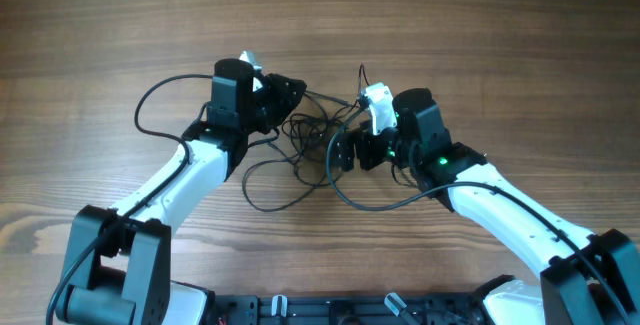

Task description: Untangle cables

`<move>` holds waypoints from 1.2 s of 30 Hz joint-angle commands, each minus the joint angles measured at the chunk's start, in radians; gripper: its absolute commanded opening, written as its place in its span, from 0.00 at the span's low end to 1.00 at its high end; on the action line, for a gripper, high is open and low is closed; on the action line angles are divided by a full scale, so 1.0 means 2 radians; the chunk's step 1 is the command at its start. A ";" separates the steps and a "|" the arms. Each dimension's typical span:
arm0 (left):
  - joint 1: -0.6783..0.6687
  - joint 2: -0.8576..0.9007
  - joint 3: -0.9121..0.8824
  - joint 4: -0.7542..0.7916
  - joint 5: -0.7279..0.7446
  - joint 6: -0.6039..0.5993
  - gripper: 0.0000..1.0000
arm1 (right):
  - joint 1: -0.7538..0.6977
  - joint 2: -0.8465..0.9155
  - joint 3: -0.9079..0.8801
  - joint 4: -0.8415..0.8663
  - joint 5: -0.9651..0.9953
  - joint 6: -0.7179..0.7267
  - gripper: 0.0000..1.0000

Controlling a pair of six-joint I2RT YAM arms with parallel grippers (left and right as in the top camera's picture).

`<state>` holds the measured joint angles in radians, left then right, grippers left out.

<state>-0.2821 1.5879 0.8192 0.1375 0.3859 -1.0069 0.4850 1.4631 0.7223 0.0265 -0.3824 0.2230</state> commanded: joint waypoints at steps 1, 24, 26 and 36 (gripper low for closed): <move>-0.010 0.006 0.004 0.001 -0.007 0.002 0.45 | 0.007 0.019 0.002 0.027 0.036 -0.046 1.00; -0.016 -0.023 0.004 0.032 0.037 0.002 0.04 | 0.050 0.108 0.002 0.114 0.075 -0.043 0.36; -0.010 -0.048 0.004 0.030 0.037 0.002 0.04 | 0.050 0.105 0.002 0.113 0.085 -0.021 0.05; 0.118 -0.207 0.004 -0.018 0.037 0.083 0.04 | -0.011 0.068 0.002 0.009 0.092 0.038 0.05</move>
<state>-0.1448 1.2755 0.8192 0.1226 0.4553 -0.9382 0.5274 1.6482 0.7235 0.1104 -0.2268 0.2626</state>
